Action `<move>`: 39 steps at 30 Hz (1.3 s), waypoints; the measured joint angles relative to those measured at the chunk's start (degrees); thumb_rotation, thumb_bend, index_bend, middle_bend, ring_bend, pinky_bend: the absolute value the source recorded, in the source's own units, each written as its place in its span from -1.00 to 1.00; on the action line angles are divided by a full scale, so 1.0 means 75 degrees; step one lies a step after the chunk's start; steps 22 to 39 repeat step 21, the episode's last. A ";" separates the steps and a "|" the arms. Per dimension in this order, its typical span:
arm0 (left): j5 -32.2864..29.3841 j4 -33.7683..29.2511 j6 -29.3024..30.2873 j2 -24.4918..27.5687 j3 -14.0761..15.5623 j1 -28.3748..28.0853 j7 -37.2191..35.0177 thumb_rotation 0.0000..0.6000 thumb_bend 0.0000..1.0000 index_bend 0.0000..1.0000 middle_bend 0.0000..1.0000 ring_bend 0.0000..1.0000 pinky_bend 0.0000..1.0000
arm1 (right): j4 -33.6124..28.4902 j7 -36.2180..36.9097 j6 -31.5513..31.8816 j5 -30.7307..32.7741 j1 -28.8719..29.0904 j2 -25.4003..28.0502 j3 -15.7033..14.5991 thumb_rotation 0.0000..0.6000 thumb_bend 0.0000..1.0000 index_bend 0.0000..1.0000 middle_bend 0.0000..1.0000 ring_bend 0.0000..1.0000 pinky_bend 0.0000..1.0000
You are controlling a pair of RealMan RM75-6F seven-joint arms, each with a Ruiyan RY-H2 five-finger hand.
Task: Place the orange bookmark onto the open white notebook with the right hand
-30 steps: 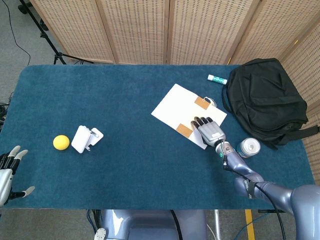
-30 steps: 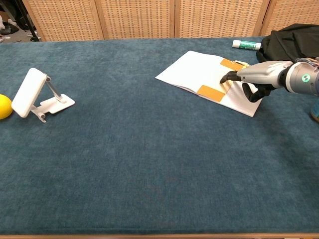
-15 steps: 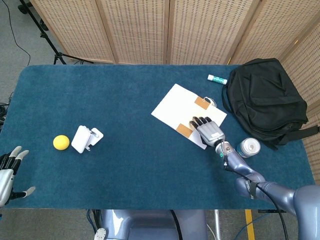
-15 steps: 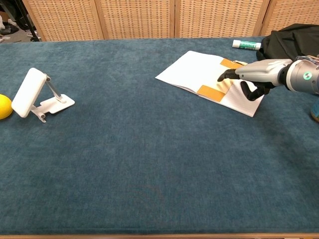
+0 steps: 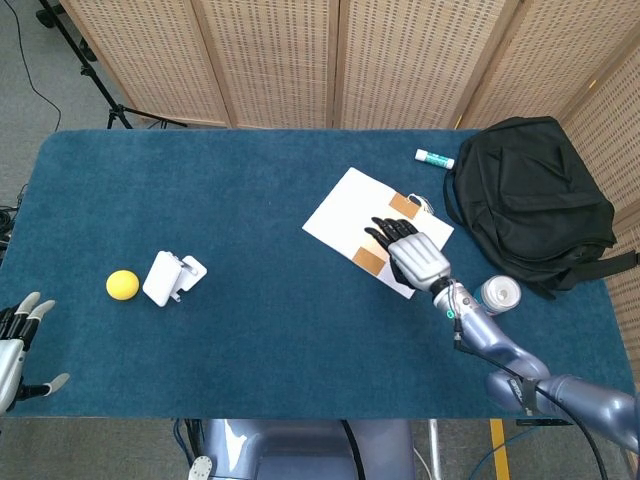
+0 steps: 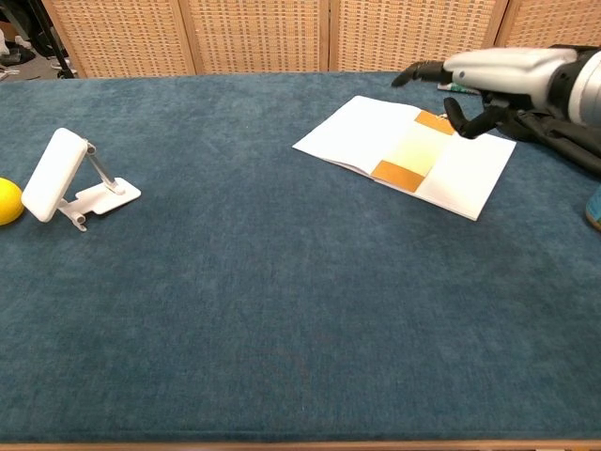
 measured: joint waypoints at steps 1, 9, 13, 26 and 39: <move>0.0035 0.0004 0.0024 0.0003 0.0010 0.0012 -0.0015 1.00 -1.00 -1.00 -1.00 -1.00 -1.00 | -0.0103 0.0103 0.0271 -0.0183 -0.0114 0.0097 -0.0015 1.00 -0.82 -0.90 -1.00 -1.00 -0.95; 0.0226 0.0058 0.0406 -0.0052 0.0021 0.0166 0.0015 1.00 -1.00 -1.00 -1.00 -1.00 -1.00 | -0.0682 0.0650 0.2997 -0.1660 -0.1503 0.0876 -0.0392 1.00 -1.00 -0.90 -1.00 -1.00 -1.00; 0.0248 0.0123 0.0664 -0.0171 -0.0018 0.0266 0.0185 1.00 -1.00 -1.00 -1.00 -1.00 -1.00 | -0.0774 0.0790 0.4149 -0.1992 -0.2385 0.1079 -0.0632 1.00 -1.00 -0.90 -1.00 -1.00 -1.00; 0.0370 0.0250 0.1083 -0.0369 -0.0060 0.0474 0.0264 1.00 -1.00 -1.00 -1.00 -1.00 -1.00 | -0.0871 0.0611 0.5671 -0.1900 -0.3997 0.0990 -0.0991 1.00 -1.00 -0.91 -1.00 -1.00 -1.00; 0.0370 0.0250 0.1083 -0.0369 -0.0060 0.0474 0.0264 1.00 -1.00 -1.00 -1.00 -1.00 -1.00 | -0.0871 0.0611 0.5671 -0.1900 -0.3997 0.0990 -0.0991 1.00 -1.00 -0.91 -1.00 -1.00 -1.00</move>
